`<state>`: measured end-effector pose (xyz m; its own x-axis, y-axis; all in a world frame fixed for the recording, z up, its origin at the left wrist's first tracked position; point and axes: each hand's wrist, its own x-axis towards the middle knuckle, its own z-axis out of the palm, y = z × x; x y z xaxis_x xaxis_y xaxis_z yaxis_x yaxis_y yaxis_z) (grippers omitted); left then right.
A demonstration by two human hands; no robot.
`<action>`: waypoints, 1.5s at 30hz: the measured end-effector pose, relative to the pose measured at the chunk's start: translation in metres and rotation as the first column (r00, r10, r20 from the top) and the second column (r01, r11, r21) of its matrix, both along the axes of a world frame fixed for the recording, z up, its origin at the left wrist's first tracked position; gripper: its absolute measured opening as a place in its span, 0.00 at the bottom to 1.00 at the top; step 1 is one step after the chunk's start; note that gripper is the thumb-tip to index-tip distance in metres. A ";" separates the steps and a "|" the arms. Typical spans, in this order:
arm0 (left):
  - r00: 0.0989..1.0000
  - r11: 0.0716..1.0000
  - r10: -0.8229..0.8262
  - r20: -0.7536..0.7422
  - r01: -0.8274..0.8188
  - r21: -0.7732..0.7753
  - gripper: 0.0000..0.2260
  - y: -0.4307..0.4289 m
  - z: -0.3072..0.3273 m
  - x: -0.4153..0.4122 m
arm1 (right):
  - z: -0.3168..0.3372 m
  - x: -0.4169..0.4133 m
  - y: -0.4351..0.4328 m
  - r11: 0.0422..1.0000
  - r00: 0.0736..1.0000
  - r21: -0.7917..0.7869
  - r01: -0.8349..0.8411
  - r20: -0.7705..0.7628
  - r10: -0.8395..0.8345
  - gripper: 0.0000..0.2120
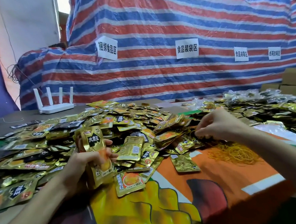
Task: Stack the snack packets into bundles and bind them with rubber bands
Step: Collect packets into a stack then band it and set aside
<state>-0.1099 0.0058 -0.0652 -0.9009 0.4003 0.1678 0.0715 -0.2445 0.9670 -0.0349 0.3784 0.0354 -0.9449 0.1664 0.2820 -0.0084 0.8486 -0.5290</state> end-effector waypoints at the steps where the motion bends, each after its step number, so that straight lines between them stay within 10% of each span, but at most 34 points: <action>1: 0.999 0.998 -0.033 0.023 0.032 0.048 0.35 0.001 0.005 0.003 | -0.003 -0.002 -0.016 0.994 0.997 -0.067 -0.081 0.013 0.082 0.06; 12: 0.995 0.988 -0.017 0.100 0.001 0.155 0.27 -0.001 0.031 0.024 | -0.028 -0.044 -0.162 0.745 0.857 -0.443 -0.498 -0.122 0.500 0.02; 22: 0.990 0.997 0.082 0.115 -0.081 -0.016 0.25 0.004 0.030 0.023 | -0.049 -0.051 -0.171 0.658 0.859 -0.611 -0.440 -0.072 0.507 0.06; 33: 0.985 0.997 -0.050 0.168 0.060 -0.056 0.25 0.009 0.030 0.028 | -0.056 -0.046 -0.156 0.222 0.821 -0.959 -0.178 -0.020 0.571 0.02; 36: 0.983 0.997 -0.060 0.173 0.066 -0.032 0.27 0.008 0.030 0.027 | -0.045 -0.043 -0.137 0.576 0.888 -0.776 -0.256 0.046 0.457 0.03; 39: 0.985 0.998 -0.055 0.166 0.061 -0.028 0.27 0.008 0.029 0.026 | -0.027 -0.045 -0.094 0.974 0.964 -0.118 -0.194 0.159 0.212 0.05; 45: 0.988 0.998 -0.059 0.144 0.063 -0.023 0.27 0.008 0.030 0.026 | 0.000 -0.038 -0.005 0.872 0.885 0.394 0.292 0.235 -0.402 0.12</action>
